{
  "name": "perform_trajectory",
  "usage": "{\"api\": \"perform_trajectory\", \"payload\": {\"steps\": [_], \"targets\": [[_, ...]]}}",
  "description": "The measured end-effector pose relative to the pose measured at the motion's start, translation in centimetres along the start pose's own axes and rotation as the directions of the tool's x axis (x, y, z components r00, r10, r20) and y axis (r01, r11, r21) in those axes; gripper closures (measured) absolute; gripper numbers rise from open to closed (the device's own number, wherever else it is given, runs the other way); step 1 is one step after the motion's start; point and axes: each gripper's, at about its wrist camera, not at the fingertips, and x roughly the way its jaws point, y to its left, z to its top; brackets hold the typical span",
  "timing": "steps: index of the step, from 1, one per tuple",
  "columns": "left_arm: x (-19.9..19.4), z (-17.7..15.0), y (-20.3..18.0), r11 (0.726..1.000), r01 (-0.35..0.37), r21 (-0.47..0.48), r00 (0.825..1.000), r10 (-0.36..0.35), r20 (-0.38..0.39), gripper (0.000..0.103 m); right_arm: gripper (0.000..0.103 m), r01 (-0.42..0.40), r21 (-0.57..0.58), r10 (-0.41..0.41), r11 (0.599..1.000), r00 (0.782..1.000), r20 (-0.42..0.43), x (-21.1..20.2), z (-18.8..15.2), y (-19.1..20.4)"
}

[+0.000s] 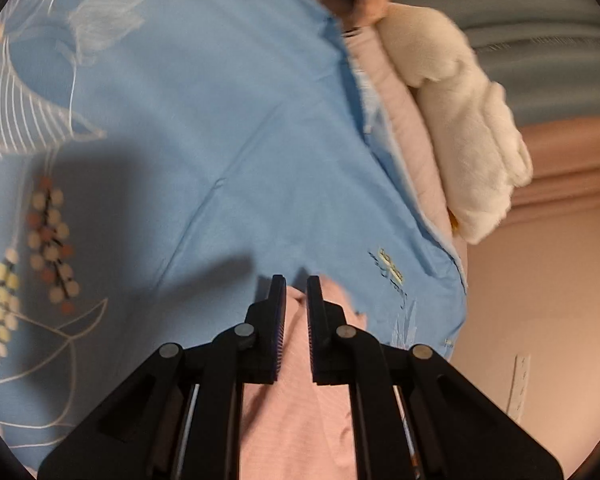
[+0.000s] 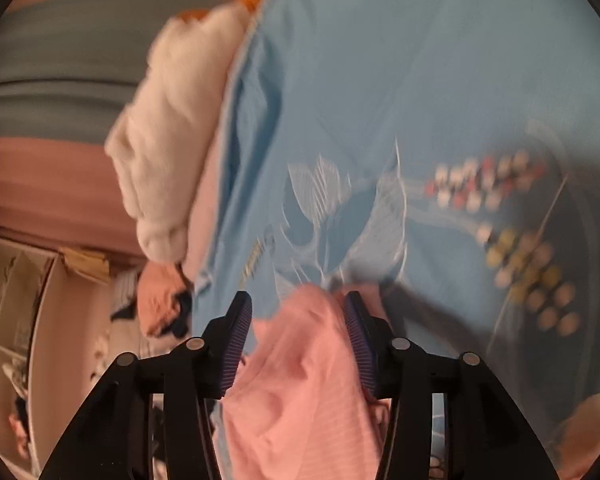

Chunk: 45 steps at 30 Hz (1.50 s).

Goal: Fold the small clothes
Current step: 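Lower the hem onto the sweater and open both grippers, then withdraw both grippers from the folded sweater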

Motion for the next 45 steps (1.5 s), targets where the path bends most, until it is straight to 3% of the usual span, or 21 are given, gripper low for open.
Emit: {"api": "perform_trajectory", "payload": {"steps": [2, 4, 6, 10, 14, 15, 17, 18, 20, 22, 25, 28, 31, 34, 36, 38, 40, 41, 43, 45], "targets": [[-0.4, -0.8, -1.6, 0.995, -0.016, 0.099, 1.000, 0.016, 0.000, 0.096, 0.054, 0.018, -0.123, -0.020, 0.992, 1.000, -0.022, -0.6, -0.5, 1.8], [-0.4, -2.1, -3.4, 0.973, -0.046, 0.224, 0.999, 0.050, -0.015, 0.091, 0.054, 0.081, -0.293, -0.097, 0.953, 0.994, -0.041, -0.5, -1.7, 3.9], [0.2, -3.6, -4.8, 0.944, -0.064, 0.323, 0.996, 0.079, -0.034, 0.090, 0.054, 0.143, -0.493, -0.196, 0.858, 0.979, -0.057, 0.1, -3.8, 6.3], [2.1, -5.8, -6.0, 0.911, -0.049, 0.408, 0.991, 0.096, -0.095, 0.090, 0.054, 0.142, -0.677, -0.258, 0.722, 0.963, -0.073, 2.2, -6.5, 9.2], [4.1, -8.9, -7.1, 0.872, 0.006, 0.489, 0.978, 0.097, -0.184, 0.090, 0.055, 0.064, -0.803, -0.308, 0.592, 0.939, -0.153, 5.2, -9.8, 11.0], [4.6, -10.0, -7.3, 0.858, 0.023, 0.514, 0.973, 0.098, -0.208, 0.090, 0.059, 0.033, -0.839, -0.329, 0.543, 0.928, -0.176, 6.2, -11.1, 11.3], [5.7, -11.8, -7.9, 0.825, 0.052, 0.562, 0.965, 0.105, -0.242, 0.090, 0.076, -0.004, -0.879, -0.377, 0.476, 0.902, -0.208, 8.0, -13.1, 11.5], [6.4, -12.6, -8.2, 0.810, 0.060, 0.584, 0.960, 0.113, -0.255, 0.090, 0.076, -0.015, -0.891, -0.398, 0.454, 0.891, -0.218, 8.9, -13.9, 11.5], [8.1, -13.8, -8.6, 0.778, 0.025, 0.628, 0.957, 0.164, -0.241, 0.090, 0.076, -0.017, -0.899, -0.437, 0.439, 0.870, -0.230, 11.1, -14.6, 11.1], [9.6, -14.0, -8.5, 0.763, -0.019, 0.646, 0.958, 0.198, -0.206, 0.090, 0.076, 0.029, -0.908, -0.477, 0.418, 0.858, -0.192, 13.3, -14.5, 10.6], [10.4, -12.8, -8.6, 0.771, -0.069, 0.633, 0.973, 0.193, -0.129, 0.092, 0.076, 0.087, -0.905, -0.470, 0.417, 0.873, -0.133, 15.1, -13.3, 11.5], [10.4, -11.1, -9.0, 0.787, -0.126, 0.605, 0.976, 0.207, -0.066, 0.092, 0.076, 0.174, -0.886, -0.476, 0.429, 0.877, -0.059, 16.0, -11.8, 12.1], [9.9, -10.1, -9.2, 0.782, -0.189, 0.593, 0.971, 0.240, -0.007, 0.091, 0.076, 0.235, -0.856, -0.471, 0.461, 0.882, -0.011, 15.5, -10.7, 12.2], [8.3, -9.7, -8.6, 0.785, -0.191, 0.589, 0.972, 0.233, 0.006, 0.089, 0.076, 0.259, -0.822, -0.442, 0.508, 0.897, 0.010, 12.8, -9.8, 11.7], [7.4, -10.3, -8.3, 0.773, -0.179, 0.608, 0.973, 0.229, -0.004, 0.084, 0.076, 0.257, -0.827, -0.422, 0.501, 0.906, 0.026, 10.4, -10.1, 11.5], [6.3, -11.3, -7.7, 0.757, -0.151, 0.636, 0.976, 0.215, -0.023, 0.084, 0.076, 0.204, -0.844, -0.391, 0.496, 0.920, -0.008, 7.8, -10.9, 10.9], [5.4, -12.1, -6.9, 0.739, -0.147, 0.657, 0.976, 0.216, -0.025, 0.084, 0.076, 0.188, -0.861, -0.421, 0.472, 0.906, -0.033, 6.2, -11.9, 9.6], [5.0, -12.6, -6.3, 0.730, -0.164, 0.664, 0.973, 0.232, -0.015, 0.084, 0.076, 0.203, -0.872, -0.460, 0.445, 0.887, -0.028, 5.8, -12.5, 8.7], [4.6, -13.0, -4.7, 0.737, -0.185, 0.651, 0.966, 0.260, -0.019, 0.086, 0.076, 0.256, -0.882, -0.529, 0.395, 0.849, 0.009, 5.3, -13.2, 6.9], [3.8, -13.1, -3.5, 0.761, -0.188, 0.621, 0.968, 0.250, -0.014, 0.087, 0.077, 0.274, -0.860, -0.511, 0.431, 0.859, 0.017, 3.2, -12.8, 5.7]]}}
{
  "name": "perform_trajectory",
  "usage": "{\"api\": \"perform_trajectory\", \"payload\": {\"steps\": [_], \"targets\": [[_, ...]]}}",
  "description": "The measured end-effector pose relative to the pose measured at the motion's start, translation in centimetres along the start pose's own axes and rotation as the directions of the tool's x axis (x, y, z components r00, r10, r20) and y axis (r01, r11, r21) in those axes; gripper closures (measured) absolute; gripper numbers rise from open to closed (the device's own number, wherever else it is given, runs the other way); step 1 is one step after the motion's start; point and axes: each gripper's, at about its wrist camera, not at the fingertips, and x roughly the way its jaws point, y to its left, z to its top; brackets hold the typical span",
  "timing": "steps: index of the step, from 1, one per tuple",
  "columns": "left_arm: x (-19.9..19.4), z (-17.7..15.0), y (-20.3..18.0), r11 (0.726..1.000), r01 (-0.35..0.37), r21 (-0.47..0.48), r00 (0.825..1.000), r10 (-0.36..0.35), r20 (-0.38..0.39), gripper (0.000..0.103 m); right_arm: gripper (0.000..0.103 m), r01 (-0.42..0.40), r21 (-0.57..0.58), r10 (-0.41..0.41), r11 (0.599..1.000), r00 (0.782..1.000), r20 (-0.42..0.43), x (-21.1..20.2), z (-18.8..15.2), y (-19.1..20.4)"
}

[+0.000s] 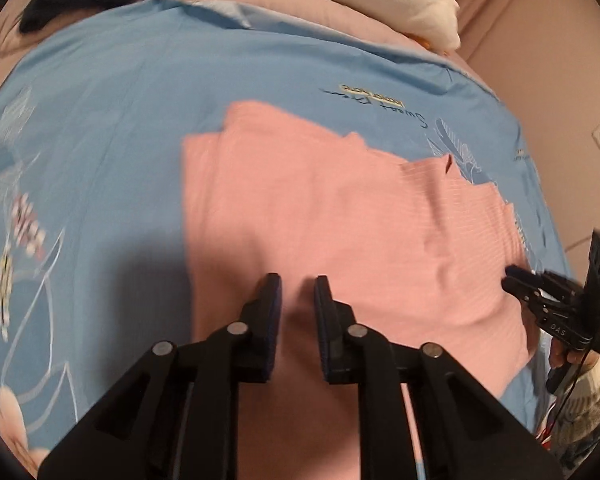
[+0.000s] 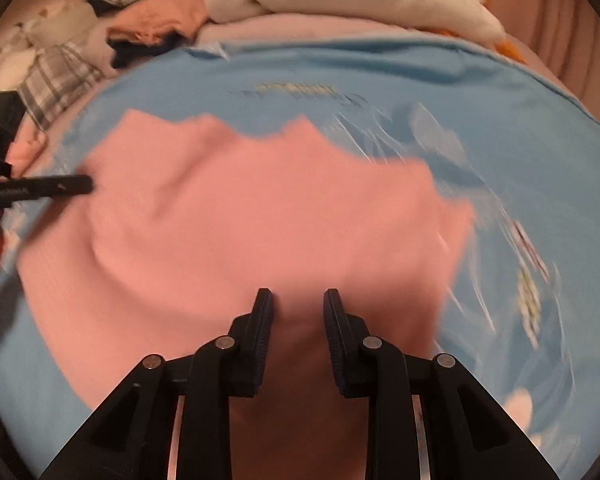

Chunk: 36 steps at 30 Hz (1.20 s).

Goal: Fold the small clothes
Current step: 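Withdraw both grippers from the folded sweater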

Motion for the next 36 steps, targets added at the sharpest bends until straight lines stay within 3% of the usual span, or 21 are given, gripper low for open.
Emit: {"api": "perform_trajectory", "payload": {"steps": [6, 9, 15, 19, 27, 36], "targets": [[-3.2, -1.1, 2.2, 0.995, 0.043, -0.095, 0.998, -0.039, 0.044, 0.086, 0.077, 0.031, 0.108, -0.033, 0.994, 0.999, 0.022, -2.9, -1.3, -2.4], [-3.5, 0.1, 2.1, 0.990, 0.078, -0.114, 0.995, -0.070, 0.073, 0.076, 0.077, 0.008, 0.126, -0.017, 0.992, 0.998, 0.068, -4.1, -0.9, -1.8], [-0.9, 3.7, 1.4, 0.989, 0.087, -0.123, 0.993, -0.077, 0.089, 0.075, 0.077, -0.061, 0.092, 0.051, 0.994, 0.993, 0.110, -4.1, -0.4, 0.2], [0.2, 4.4, 2.5, 0.988, 0.071, -0.135, 0.995, -0.062, 0.074, 0.076, 0.077, -0.079, 0.069, 0.071, 0.994, 0.991, 0.112, -3.8, -0.1, 0.8], [0.6, 5.1, 5.2, 0.965, 0.150, -0.215, 0.987, -0.135, 0.083, 0.076, 0.077, -0.109, 0.061, 0.102, 0.992, 0.989, 0.107, -2.9, 0.3, 1.5], [0.9, 5.4, 5.3, 0.965, 0.170, -0.200, 0.985, -0.160, 0.063, 0.075, 0.077, -0.133, 0.062, 0.126, 0.989, 0.987, 0.100, -2.5, 0.4, 2.0]]}}
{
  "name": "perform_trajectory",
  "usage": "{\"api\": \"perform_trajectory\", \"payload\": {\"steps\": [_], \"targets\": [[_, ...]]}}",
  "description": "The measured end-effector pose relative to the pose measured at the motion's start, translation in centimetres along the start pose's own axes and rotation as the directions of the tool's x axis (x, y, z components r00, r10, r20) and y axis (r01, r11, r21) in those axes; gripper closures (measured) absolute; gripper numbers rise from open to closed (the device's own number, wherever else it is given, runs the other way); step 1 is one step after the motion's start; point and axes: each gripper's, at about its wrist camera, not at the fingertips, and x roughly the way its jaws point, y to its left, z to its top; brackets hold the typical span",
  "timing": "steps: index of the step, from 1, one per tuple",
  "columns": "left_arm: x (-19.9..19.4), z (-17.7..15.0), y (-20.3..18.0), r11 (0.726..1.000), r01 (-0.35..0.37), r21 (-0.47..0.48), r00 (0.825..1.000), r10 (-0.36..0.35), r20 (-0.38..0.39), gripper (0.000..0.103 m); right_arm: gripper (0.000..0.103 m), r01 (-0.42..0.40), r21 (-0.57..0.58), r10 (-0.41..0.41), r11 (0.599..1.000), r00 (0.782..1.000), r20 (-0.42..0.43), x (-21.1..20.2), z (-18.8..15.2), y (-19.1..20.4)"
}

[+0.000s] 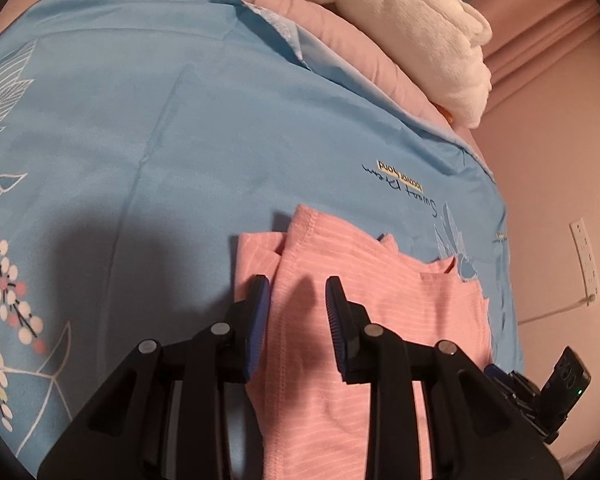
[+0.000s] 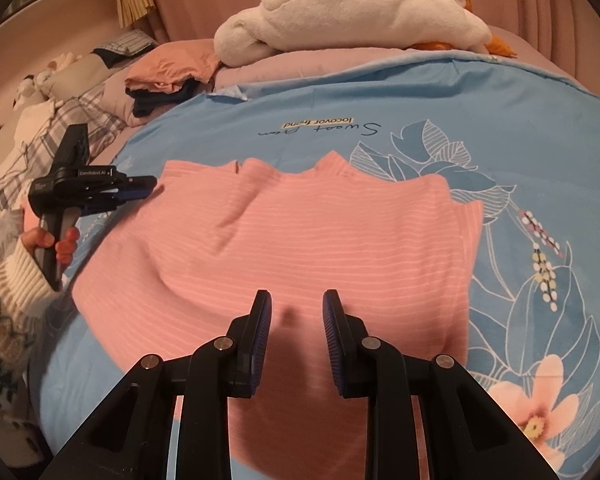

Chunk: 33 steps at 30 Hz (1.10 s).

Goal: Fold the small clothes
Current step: 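Withdraw both grippers from the folded sweater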

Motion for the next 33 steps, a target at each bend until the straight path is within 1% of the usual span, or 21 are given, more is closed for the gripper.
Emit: {"api": "perform_trajectory", "payload": {"steps": [2, 4, 5, 6, 7, 10, 11, 12, 14, 16, 18, 20, 21, 22, 24, 25, 27, 30, 32, 33], "targets": [[0.4, 0.1, 0.0, 1.000, 0.015, 0.010, 1.000, -0.015, -0.021, 0.075, 0.077, -0.002, -0.004, 0.002, 1.000, 1.000, 0.000, 0.0, 0.0, 0.2], [0.9, 0.1, 0.0, 1.000, 0.014, 0.014, 0.999, -0.013, -0.036, 0.078, 0.077, 0.000, -0.006, 0.000, 1.000, 1.000, -0.002, 0.1, 0.1, 0.4], [1.0, 0.1, 0.1, 1.000, 0.008, 0.012, 0.999, -0.008, -0.032, 0.083, 0.077, 0.000, -0.007, 0.000, 1.000, 1.000, -0.002, 0.2, 0.1, 0.5], [0.9, 0.1, 0.1, 1.000, -0.005, 0.013, 1.000, 0.005, -0.022, 0.097, 0.077, 0.001, -0.009, -0.002, 1.000, 1.000, -0.002, 0.2, 0.2, 0.6], [0.7, 0.0, 0.1, 1.000, -0.019, 0.016, 1.000, 0.019, -0.006, 0.095, 0.077, 0.003, -0.012, -0.003, 1.000, 1.000, -0.003, 0.3, 0.2, 0.6], [-0.7, -0.5, -0.1, 0.998, -0.065, 0.012, 0.995, 0.064, 0.080, 0.099, 0.077, 0.007, -0.016, -0.007, 1.000, 1.000, -0.009, 0.6, 0.3, 0.7], [-1.2, -0.7, -0.1, 0.998, -0.063, 0.005, 0.993, 0.062, 0.105, 0.099, 0.077, 0.012, -0.017, -0.012, 1.000, 1.000, -0.013, 0.8, 0.3, 0.7], [-1.6, -0.8, -0.1, 0.997, -0.071, -0.002, 0.990, 0.071, 0.118, 0.099, 0.077, 0.016, -0.015, -0.016, 1.000, 1.000, -0.016, 1.1, 0.4, 0.6], [-2.3, -1.0, -0.2, 0.994, -0.109, -0.005, 0.983, 0.109, 0.148, 0.100, 0.077, 0.028, -0.004, -0.028, 1.000, 0.999, -0.024, 1.5, 0.4, 0.4], [-2.6, -0.8, 0.0, 0.990, -0.143, -0.013, 0.977, 0.144, 0.155, 0.100, 0.077, 0.030, 0.010, -0.030, 1.000, 0.999, -0.027, 1.8, 0.4, 0.1], [-2.6, -0.2, 0.8, 0.974, -0.224, -0.038, 0.962, 0.228, 0.152, 0.102, 0.077, 0.042, 0.025, -0.041, 0.999, 0.999, -0.033, 2.2, 0.3, -0.2], [-2.3, 0.1, 1.8, 0.975, -0.215, -0.065, 0.970, 0.221, 0.106, 0.101, 0.077, 0.049, 0.038, -0.047, 0.998, 0.998, -0.033, 2.3, 0.3, -0.4], [-2.3, 0.1, 2.2, 0.972, -0.221, -0.075, 0.969, 0.228, 0.096, 0.101, 0.077, 0.052, 0.042, -0.051, 0.998, 0.998, -0.030, 2.2, 0.4, -0.5], [-2.7, 0.0, 2.3, 0.970, -0.232, -0.070, 0.965, 0.239, 0.108, 0.102, 0.077, 0.059, 0.044, -0.058, 0.997, 0.998, -0.023, 2.1, 0.4, -0.6], [-3.9, -0.5, 1.8, 0.974, -0.222, -0.053, 0.964, 0.228, 0.135, 0.102, 0.077, 0.082, 0.045, -0.082, 0.996, 0.997, -0.016, 1.9, 0.5, -0.8], [-4.6, -1.1, 1.1, 0.979, -0.200, -0.031, 0.968, 0.202, 0.149, 0.102, 0.077, 0.089, 0.051, -0.088, 0.995, 0.996, -0.017, 1.8, 0.5, -0.8], [-5.7, -2.3, -0.8, 0.985, -0.168, 0.040, 0.973, 0.159, 0.169, 0.101, 0.077, 0.068, 0.044, -0.068, 0.997, 0.998, -0.006, 1.3, 0.2, -0.2], [-5.7, -4.6, -4.4, 0.980, -0.117, 0.162, 0.986, 0.095, 0.137, 0.099, 0.077, 0.013, -0.017, -0.012, 1.000, 1.000, 0.024, 0.1, -0.2, 1.7], [-5.2, -6.4, -6.7, 0.970, -0.079, 0.229, 0.993, 0.058, 0.100, 0.100, 0.077, -0.022, -0.054, 0.024, 0.998, 0.999, 0.035, -0.5, -0.4, 3.2], [-5.0, -7.7, -8.0, 0.961, -0.047, 0.273, 0.997, 0.028, 0.072, 0.099, 0.077, -0.044, -0.076, 0.048, 0.996, 0.998, 0.041, -0.9, -0.6, 4.2]]}}
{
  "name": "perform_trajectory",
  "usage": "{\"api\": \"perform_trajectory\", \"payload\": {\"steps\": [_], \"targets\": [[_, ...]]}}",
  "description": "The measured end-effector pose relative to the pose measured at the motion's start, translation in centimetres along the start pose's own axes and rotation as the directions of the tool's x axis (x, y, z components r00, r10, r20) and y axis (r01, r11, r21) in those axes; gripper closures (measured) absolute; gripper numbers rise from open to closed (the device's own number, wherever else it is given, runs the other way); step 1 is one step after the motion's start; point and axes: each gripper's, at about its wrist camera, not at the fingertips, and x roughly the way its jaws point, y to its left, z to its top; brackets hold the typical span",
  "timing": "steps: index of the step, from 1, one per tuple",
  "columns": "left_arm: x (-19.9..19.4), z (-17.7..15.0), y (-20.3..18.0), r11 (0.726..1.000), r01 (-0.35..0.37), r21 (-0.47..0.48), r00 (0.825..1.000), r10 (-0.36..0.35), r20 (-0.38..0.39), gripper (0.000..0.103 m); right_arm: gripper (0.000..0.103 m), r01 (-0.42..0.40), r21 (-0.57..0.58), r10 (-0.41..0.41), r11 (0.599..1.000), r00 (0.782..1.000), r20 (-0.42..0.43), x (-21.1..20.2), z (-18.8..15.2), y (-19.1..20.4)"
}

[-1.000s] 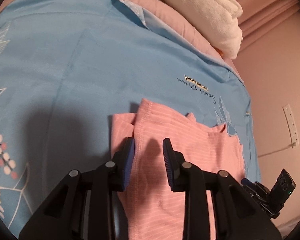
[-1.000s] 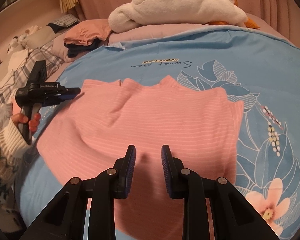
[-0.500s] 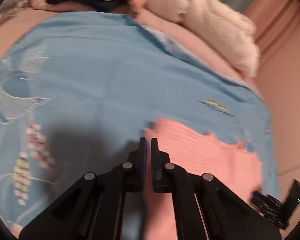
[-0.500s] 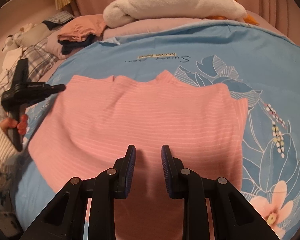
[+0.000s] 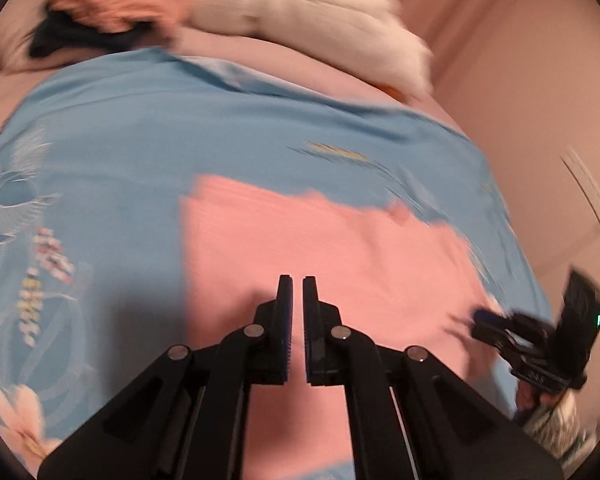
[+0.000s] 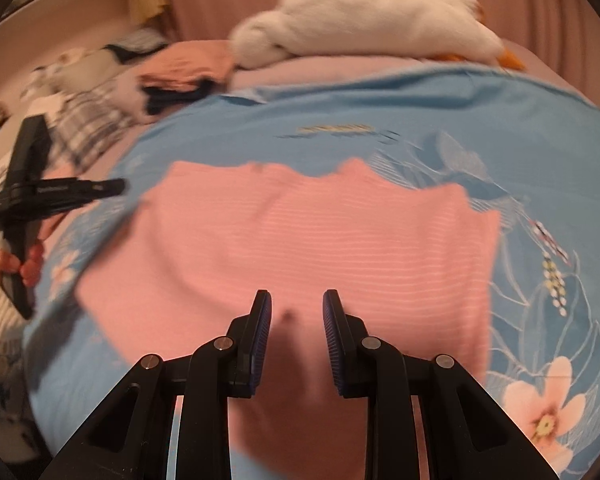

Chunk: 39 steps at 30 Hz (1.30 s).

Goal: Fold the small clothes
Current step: 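Withdraw both grippers from the folded sweater, then move the open left gripper to the side edge of the pink sweater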

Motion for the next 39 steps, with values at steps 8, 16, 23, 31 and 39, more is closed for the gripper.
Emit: {"api": "perform_trajectory", "payload": {"steps": [8, 16, 23, 31, 39], "targets": [[5.1, -6.2, -4.6, 0.988, -0.001, 0.154, 0.976, 0.034, -0.213, 0.099, 0.077, 0.001, -0.110, -0.018, 0.994, 0.988, -0.156, 3.5, -2.9, 3.9], [2.5, -6.9, -2.9, 0.996, -0.017, 0.088, 0.985, 0.032, -0.168, 0.088, 0.077, 0.014, -0.052, -0.022, 0.999, 0.989, -0.143, 2.6, -3.4, 3.0], [0.1, -8.4, 1.4, 0.995, -0.037, -0.088, 0.991, 0.026, -0.132, 0.083, 0.071, 0.081, 0.118, -0.062, 0.990, 0.986, -0.154, 2.4, -4.6, -2.0], [-3.4, -8.6, 2.7, 0.971, 0.008, -0.240, 0.998, -0.022, -0.055, 0.039, 0.064, 0.040, 0.200, -0.020, 0.979, 0.995, -0.102, -0.3, -5.4, -2.3], [-4.0, -8.6, 4.4, 0.942, 0.016, -0.334, 0.999, -0.024, -0.021, 0.038, 0.061, -0.004, 0.238, 0.013, 0.971, 0.999, -0.034, -2.3, -5.3, -2.8]]}}
